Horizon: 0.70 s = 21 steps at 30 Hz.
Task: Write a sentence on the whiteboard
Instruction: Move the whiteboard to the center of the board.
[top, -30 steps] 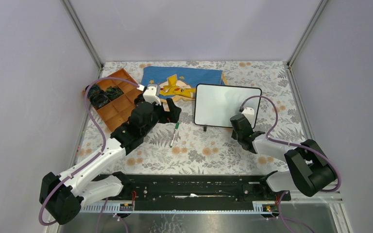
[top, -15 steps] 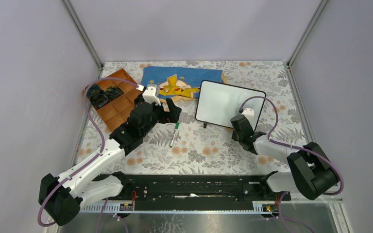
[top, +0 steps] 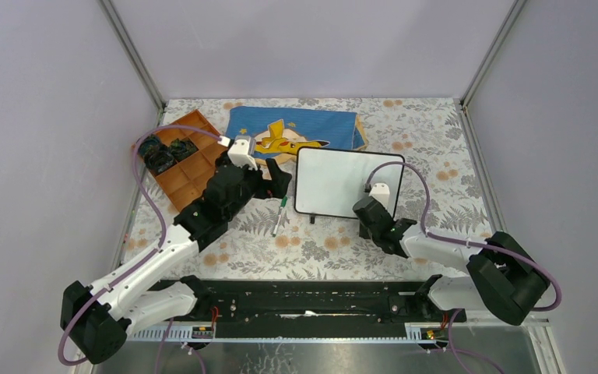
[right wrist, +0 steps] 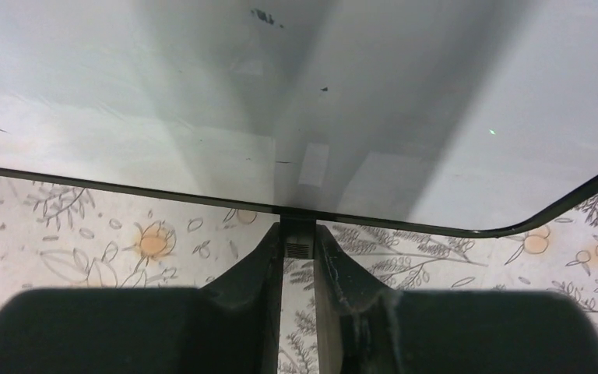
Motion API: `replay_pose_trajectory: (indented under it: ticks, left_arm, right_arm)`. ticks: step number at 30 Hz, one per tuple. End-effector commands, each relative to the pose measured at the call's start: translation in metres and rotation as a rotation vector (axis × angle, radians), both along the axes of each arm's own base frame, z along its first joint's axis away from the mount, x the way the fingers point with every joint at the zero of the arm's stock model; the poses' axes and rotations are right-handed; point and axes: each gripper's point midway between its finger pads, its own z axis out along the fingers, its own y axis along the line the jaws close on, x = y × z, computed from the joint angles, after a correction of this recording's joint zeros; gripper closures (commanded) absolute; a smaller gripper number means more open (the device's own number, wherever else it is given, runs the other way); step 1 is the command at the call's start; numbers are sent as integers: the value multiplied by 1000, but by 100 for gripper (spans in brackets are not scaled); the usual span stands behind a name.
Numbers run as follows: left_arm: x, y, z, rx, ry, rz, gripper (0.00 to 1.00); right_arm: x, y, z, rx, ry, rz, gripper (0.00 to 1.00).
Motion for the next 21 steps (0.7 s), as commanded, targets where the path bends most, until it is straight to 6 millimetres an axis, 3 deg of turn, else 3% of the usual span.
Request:
replay_pose_trajectory:
  ticks: [1, 6, 21]
  left_arm:
    - [-1, -4, 17, -30, -52, -18, 1]
    - [-1, -3, 20, -31, -59, -12, 1]
    - [0, -3, 17, -23, -60, -10, 1]
  right_arm:
    - [-12, 18, 9, 49, 17, 49, 100]
    - [-22, 18, 3, 57, 47, 79, 100]
    - [3, 28, 3, -23, 33, 118, 100]
